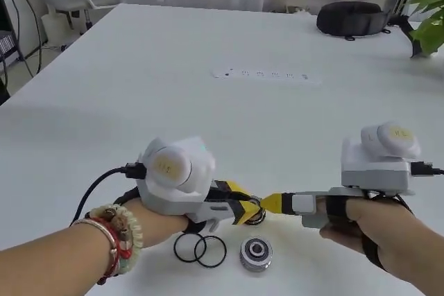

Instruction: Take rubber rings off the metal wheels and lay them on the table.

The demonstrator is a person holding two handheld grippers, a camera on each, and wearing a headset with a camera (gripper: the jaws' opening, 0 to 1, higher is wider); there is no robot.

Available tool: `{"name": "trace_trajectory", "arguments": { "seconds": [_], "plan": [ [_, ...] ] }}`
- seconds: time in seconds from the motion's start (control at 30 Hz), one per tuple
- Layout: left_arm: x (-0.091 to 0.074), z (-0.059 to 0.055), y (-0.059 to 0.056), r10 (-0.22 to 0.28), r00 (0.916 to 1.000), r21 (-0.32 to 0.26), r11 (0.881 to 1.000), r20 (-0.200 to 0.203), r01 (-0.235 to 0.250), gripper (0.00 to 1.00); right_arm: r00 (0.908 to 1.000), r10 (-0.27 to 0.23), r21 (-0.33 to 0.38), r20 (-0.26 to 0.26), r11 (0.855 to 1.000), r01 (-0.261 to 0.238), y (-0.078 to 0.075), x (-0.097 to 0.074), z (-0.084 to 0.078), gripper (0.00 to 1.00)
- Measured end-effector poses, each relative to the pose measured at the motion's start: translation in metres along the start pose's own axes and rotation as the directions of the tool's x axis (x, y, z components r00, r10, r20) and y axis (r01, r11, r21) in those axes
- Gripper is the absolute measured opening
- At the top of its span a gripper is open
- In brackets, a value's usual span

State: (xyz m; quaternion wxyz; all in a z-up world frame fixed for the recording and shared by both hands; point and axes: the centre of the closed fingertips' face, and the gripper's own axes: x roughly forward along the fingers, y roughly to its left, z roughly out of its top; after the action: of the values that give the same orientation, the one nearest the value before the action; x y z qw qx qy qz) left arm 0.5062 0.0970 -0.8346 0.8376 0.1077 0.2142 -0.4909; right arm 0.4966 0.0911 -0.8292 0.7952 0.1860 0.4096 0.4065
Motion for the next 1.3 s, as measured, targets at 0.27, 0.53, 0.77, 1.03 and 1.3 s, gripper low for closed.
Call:
{"name": "trace_trajectory", "arguments": {
  "seconds": [0.27, 0.53, 0.77, 1.03, 1.3],
  "plan": [
    [0.001, -0.001, 0.000, 0.003, 1.0000, 0.005, 1.000, -0.001, -0.003, 0.07, 0.9999, 0.014, -0.006, 0.005, 1.000, -0.014, 0.004, 0.001, 0.002, 0.00],
    [0.001, -0.001, 0.002, 0.007, 0.9999, -0.007, 1.000, 0.008, -0.006, 0.07, 0.9993, 0.033, -0.018, 0.015, 0.999, -0.033, 0.007, 0.001, 0.004, 0.00],
    [0.000, 0.000, 0.003, 0.013, 0.9999, -0.017, 1.000, 0.010, -0.013, 0.06, 0.9980, 0.050, -0.019, 0.037, 0.999, -0.050, 0.011, 0.000, 0.008, 0.00],
    [0.001, 0.000, 0.004, 0.021, 0.9998, -0.017, 1.000, 0.000, -0.021, 0.06, 0.9989, -0.007, -0.026, 0.046, 1.000, 0.008, 0.003, -0.003, 0.008, 0.00],
    [-0.001, 0.000, 0.001, 0.003, 0.9998, -0.018, 1.000, -0.018, -0.003, 0.07, 0.9988, -0.039, -0.020, 0.030, 0.999, 0.040, -0.001, -0.004, 0.003, 0.00]
  ]
}}
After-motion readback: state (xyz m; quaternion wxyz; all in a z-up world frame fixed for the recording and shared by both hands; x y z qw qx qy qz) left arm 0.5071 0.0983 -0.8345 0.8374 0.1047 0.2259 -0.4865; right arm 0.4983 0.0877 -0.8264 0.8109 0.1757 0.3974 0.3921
